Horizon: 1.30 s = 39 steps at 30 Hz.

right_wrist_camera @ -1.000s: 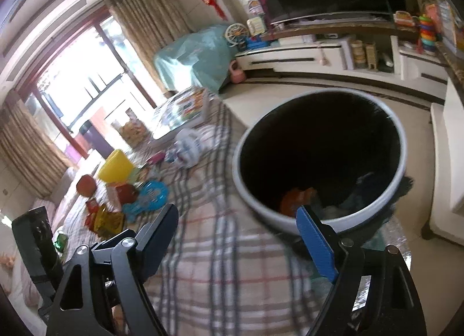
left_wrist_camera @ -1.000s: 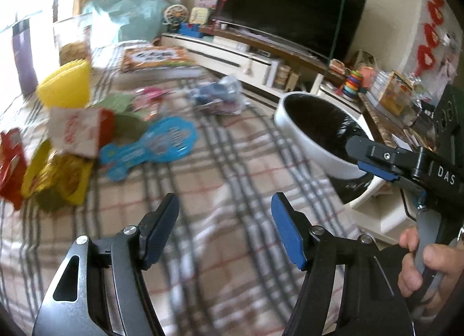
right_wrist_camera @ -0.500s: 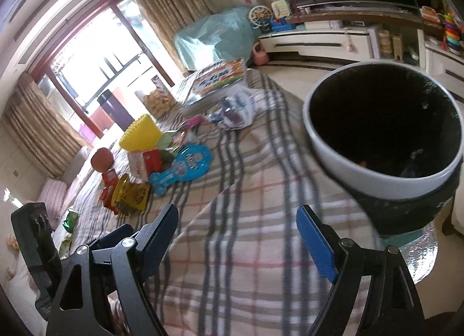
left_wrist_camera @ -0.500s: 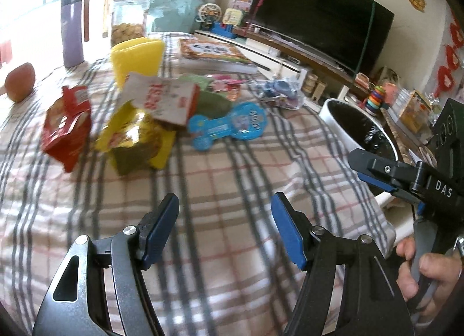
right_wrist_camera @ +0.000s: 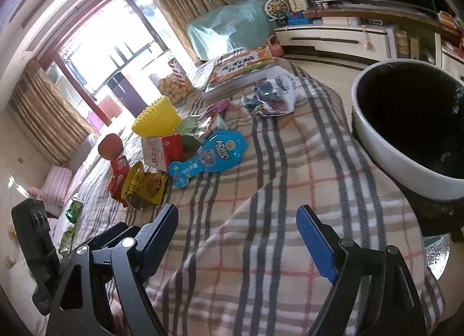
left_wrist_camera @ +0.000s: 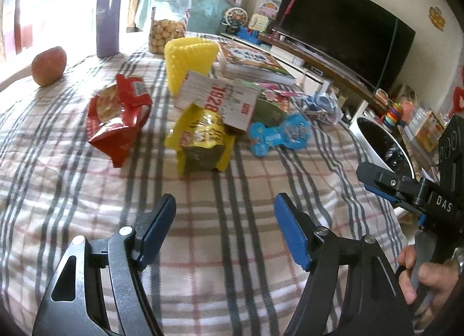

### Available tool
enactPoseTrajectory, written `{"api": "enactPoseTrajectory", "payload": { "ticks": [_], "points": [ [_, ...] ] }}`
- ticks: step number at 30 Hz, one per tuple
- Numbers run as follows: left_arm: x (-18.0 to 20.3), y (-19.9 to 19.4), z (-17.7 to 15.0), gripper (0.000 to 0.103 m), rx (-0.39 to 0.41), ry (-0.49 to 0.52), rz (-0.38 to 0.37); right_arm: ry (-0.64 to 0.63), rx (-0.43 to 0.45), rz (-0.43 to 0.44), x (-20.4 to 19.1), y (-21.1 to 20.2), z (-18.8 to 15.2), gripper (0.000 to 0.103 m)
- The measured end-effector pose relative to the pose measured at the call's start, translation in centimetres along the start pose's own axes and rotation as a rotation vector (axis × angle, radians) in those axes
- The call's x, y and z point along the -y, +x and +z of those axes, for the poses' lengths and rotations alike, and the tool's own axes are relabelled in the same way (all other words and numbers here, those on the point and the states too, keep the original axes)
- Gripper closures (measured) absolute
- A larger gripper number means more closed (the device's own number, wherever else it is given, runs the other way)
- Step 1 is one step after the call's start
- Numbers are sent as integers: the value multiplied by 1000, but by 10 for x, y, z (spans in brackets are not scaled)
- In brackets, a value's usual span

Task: Collect trash
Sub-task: 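Grasp the yellow snack bag with the left tool while the right tool grasps the blue fish-shaped bottle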

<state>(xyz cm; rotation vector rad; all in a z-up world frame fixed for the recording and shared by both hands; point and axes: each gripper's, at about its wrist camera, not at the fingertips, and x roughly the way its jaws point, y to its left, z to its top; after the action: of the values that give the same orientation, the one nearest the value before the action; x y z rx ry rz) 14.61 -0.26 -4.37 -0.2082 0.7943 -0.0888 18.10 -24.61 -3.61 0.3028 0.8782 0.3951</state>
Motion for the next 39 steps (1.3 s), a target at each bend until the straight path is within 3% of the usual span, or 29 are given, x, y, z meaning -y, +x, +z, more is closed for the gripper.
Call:
{"api": "enactPoseTrajectory", "payload": {
  "ticks": [10,20,27,29,30,31,32,39],
  "points": [
    [-13,10,19,26,5,-5,25,-72,-30,10,-16,23,10,18],
    [-22,33,40,25,-14,14,41,-240,-123,17,-29,69,36,18],
    [-25,44,48,26,-14,19,44,-312,-139,4,-33,96,53,18],
    [-25,46,49,42,-13,23,34,-326,-140,-2,-35,100,55,21],
    [-24,48,49,47,-22,29,25,-335,-139,-8,-36,101,56,33],
    [-22,50,49,60,-34,36,17,-344,-141,-17,-36,101,56,40],
    [-21,51,49,70,-39,42,14,-346,-141,-18,-36,101,55,40],
    [-11,40,42,74,-19,72,-13,-265,-120,31,-23,79,44,42]
  ]
}}
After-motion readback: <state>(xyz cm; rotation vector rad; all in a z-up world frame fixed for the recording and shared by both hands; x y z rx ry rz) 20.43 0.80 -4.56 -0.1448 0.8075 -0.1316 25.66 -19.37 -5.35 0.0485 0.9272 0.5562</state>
